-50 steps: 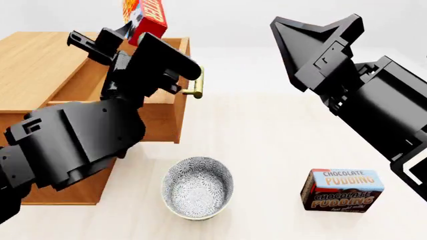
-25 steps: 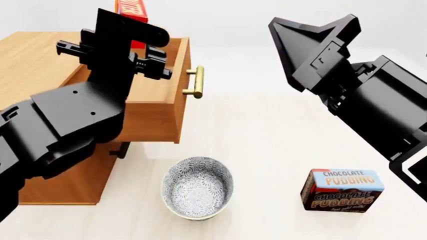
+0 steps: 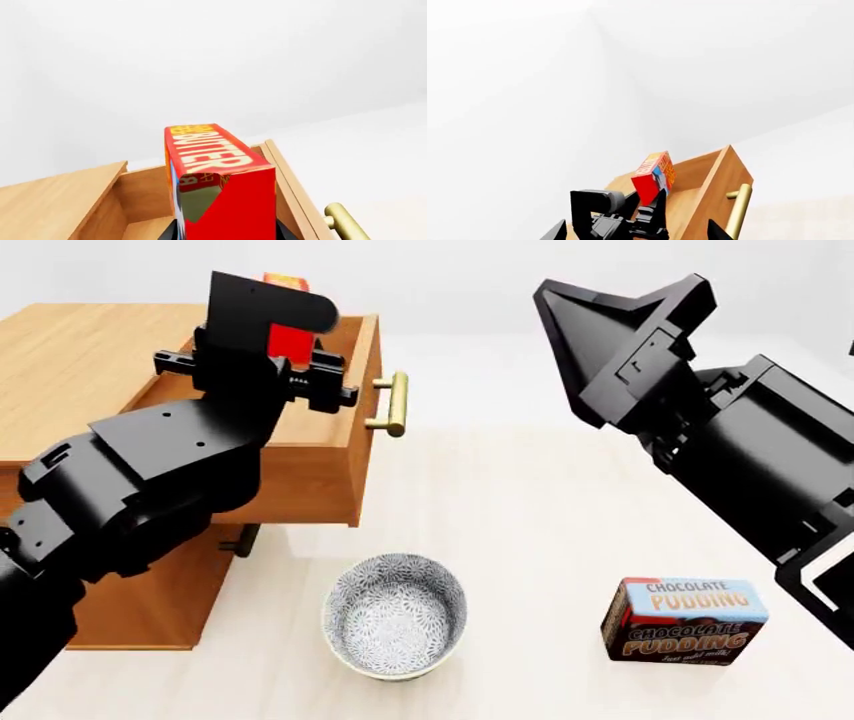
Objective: Put the butter at the back in the top drawer of the cabinet and close it.
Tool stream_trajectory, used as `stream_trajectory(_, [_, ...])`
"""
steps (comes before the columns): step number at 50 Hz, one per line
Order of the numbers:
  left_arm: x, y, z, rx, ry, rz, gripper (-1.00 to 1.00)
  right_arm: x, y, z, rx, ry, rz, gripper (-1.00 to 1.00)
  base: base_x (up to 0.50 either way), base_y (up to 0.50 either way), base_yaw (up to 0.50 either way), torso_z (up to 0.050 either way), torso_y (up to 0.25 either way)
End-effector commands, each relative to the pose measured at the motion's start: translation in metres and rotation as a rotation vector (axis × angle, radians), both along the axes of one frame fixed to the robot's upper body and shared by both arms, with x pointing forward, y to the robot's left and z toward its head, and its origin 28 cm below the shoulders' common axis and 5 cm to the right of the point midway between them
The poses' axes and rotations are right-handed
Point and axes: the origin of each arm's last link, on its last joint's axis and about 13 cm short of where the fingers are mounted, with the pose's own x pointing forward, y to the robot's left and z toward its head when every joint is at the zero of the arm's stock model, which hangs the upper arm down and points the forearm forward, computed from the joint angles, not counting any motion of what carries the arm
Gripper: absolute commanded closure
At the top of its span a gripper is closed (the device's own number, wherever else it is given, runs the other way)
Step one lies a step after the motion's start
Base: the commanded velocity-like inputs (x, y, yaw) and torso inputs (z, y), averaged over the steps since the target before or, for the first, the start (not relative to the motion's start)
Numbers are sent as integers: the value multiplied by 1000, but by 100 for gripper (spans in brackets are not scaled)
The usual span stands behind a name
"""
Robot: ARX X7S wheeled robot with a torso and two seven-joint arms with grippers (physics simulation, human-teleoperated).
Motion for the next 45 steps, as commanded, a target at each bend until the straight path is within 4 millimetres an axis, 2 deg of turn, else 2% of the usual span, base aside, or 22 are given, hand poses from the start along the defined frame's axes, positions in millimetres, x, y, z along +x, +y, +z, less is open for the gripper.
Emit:
stream_trajectory(1, [10,1,11,0,-14,6,100,0,0,0,-3,1,-1,-100,0,0,0,10,0])
stream_trajectory(16, [17,7,10,25,-8,79,100,-1,0,-1,-5,3,-3,-100,0,0,0,0,2])
stream_trajectory(45, [31,12,-10,-71,91,122,100,1,0,-3,-16,7,-4,-100,0,0,0,0,1])
